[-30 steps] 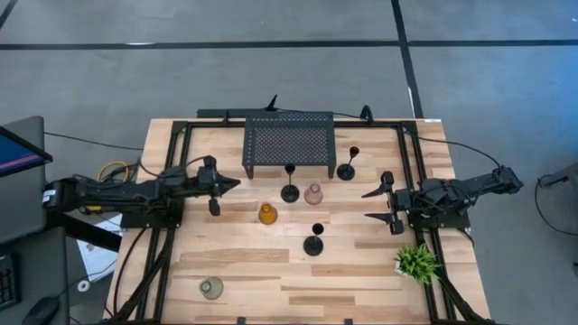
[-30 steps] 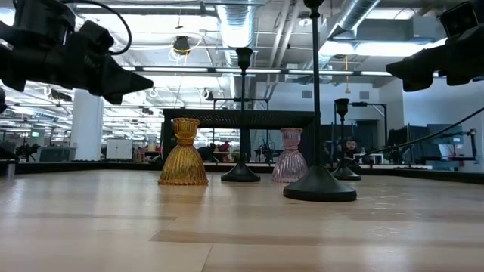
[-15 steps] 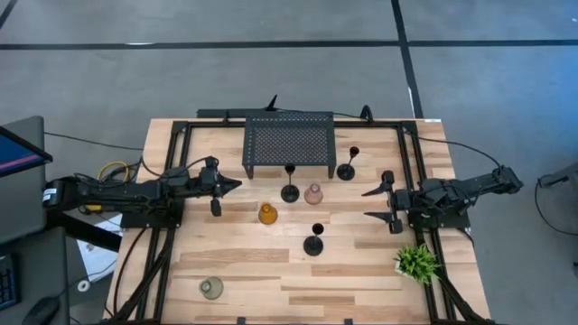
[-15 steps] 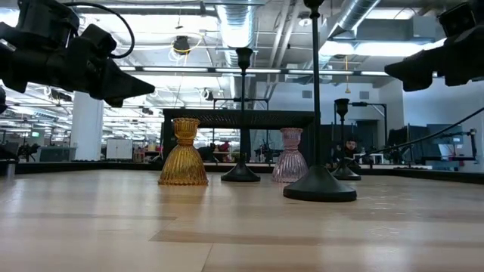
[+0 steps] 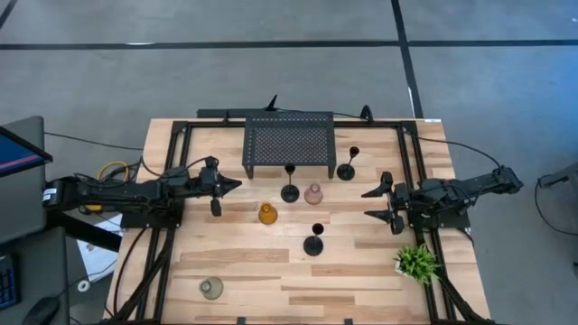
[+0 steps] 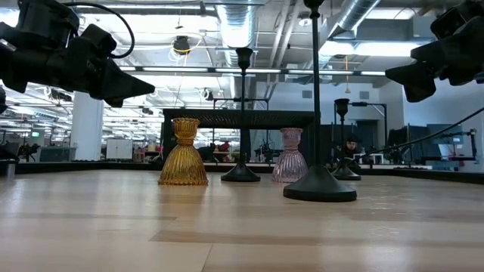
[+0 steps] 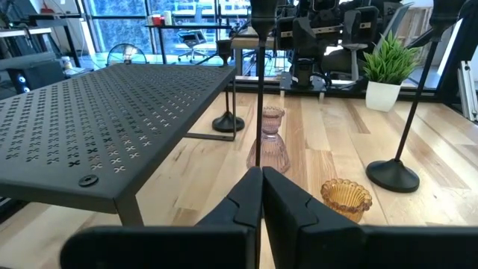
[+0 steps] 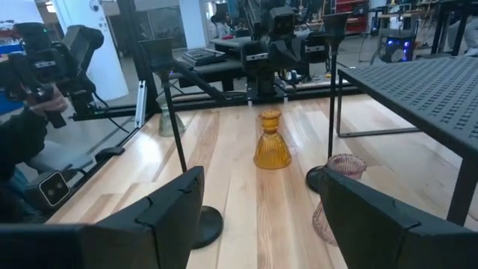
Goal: Pick & Place candle stick holders
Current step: Put the left black candle holder on the shelf
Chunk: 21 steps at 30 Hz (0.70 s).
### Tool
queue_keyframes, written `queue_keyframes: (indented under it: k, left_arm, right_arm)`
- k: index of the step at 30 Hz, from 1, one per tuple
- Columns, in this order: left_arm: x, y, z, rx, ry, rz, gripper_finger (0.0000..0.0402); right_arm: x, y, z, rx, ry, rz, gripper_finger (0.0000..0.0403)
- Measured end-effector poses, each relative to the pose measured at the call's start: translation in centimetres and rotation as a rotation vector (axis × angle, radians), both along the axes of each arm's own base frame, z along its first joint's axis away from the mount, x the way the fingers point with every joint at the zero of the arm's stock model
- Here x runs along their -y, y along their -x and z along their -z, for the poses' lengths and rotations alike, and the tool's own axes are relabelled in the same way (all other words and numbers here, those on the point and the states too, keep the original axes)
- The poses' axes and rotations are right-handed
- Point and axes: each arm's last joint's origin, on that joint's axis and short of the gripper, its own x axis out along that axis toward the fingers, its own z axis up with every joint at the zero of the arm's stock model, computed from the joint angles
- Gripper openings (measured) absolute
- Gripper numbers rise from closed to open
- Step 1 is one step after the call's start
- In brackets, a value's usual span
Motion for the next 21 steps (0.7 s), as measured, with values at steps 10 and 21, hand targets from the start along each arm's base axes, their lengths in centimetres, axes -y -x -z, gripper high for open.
queue_keyframes:
  k: [10,21]
  left_arm:
    - [0.0,0.0,-0.06,0.006,-0.001,0.0,0.0011]
    - [0.0,0.01,-0.13,0.014,-0.002,0.0,0.0011]
  right_arm:
    - [0.22,-0.01,-0.02,0.003,0.005,0.073,0.0255]
    - [0.61,0.02,-0.08,0.01,0.013,0.209,0.0255]
